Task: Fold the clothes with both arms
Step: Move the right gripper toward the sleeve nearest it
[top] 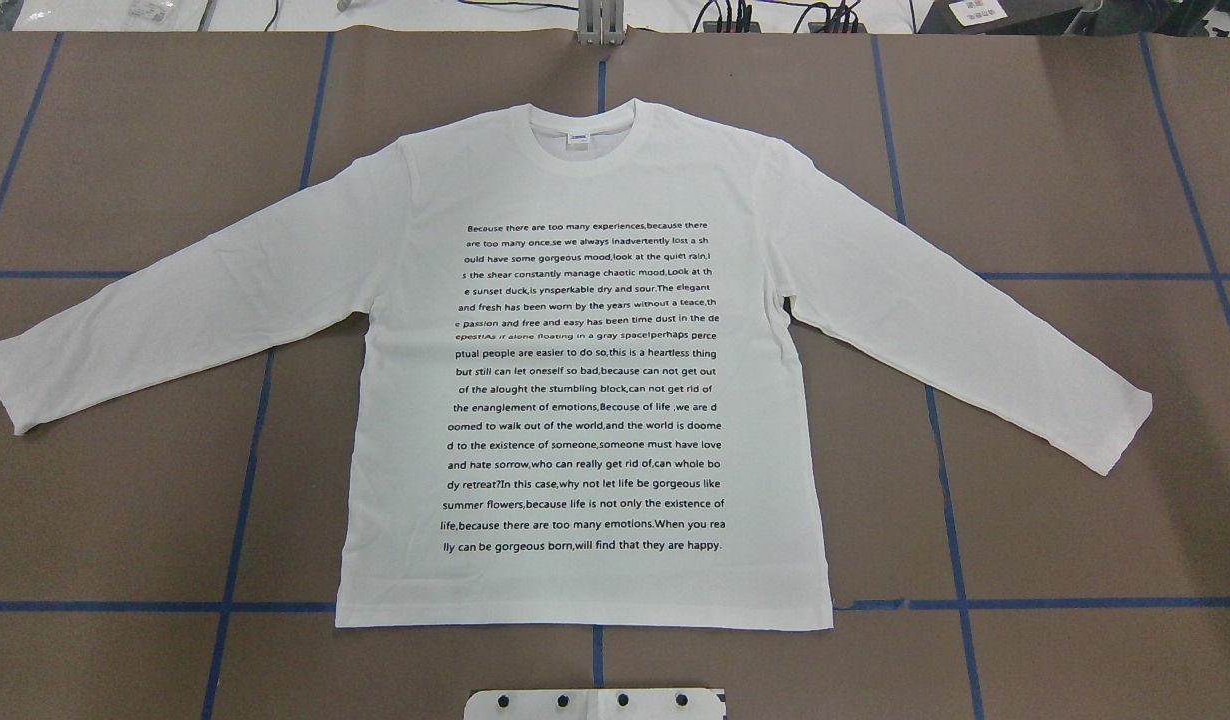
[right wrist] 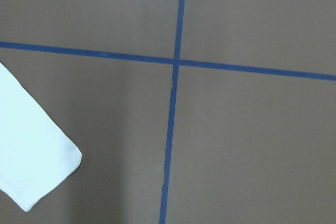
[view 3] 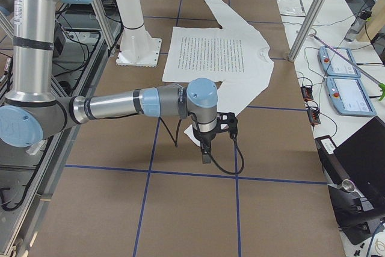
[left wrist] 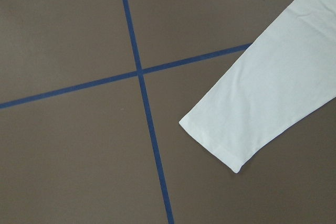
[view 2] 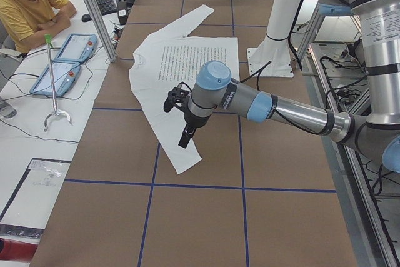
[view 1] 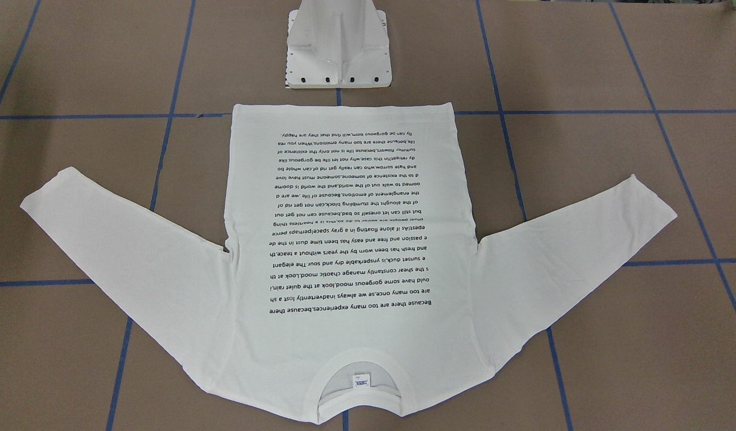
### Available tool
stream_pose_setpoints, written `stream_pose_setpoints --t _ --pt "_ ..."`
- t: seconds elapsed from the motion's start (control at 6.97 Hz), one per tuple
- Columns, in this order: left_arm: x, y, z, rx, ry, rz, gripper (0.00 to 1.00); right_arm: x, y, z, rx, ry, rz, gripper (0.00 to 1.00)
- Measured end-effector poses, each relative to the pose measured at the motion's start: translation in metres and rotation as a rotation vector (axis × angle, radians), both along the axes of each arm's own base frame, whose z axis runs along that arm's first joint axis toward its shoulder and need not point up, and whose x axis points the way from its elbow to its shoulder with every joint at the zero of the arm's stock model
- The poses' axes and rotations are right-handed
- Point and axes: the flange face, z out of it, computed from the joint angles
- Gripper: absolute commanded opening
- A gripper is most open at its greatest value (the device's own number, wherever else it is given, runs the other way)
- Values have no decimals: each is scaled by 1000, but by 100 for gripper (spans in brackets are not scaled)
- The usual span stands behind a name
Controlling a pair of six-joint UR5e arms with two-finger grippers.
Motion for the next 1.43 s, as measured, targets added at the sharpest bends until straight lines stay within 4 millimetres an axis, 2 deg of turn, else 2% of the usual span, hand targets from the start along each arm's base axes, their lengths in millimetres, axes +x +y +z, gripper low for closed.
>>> stream_pose_setpoints --t 0.14,0.29,0.43,0.72,0.86,1.0,1.15,1.29,1.43 --pt "0 -9 -10 61 -4 -4 100 0 -6 -11 43 -6 -2 100" --pt "-1 -13 -15 90 -6 -6 100 -8 -10 -12 94 -23 -13 100" --pt "-1 -15 -17 103 -6 -6 100 -28 -16 -10 119 -44 -8 100" --pt "-1 -14 -18 110 -3 -3 100 -96 -19 4 76 -122 114 99" --pt "-1 -12 -17 110 -3 -1 100 -132 -14 19 63 -168 176 95" --pt "-1 -11 -16 110 -3 0 100 -167 -6 36 60 -202 215 81" --pt "-2 -10 -15 109 -4 1 100 -199 3 49 59 -215 232 78" --pt "-2 -9 -14 108 -4 2 100 -224 12 60 54 -212 230 77" --pt "-2 -9 -14 107 -4 2 100 -239 19 70 49 -200 219 77"
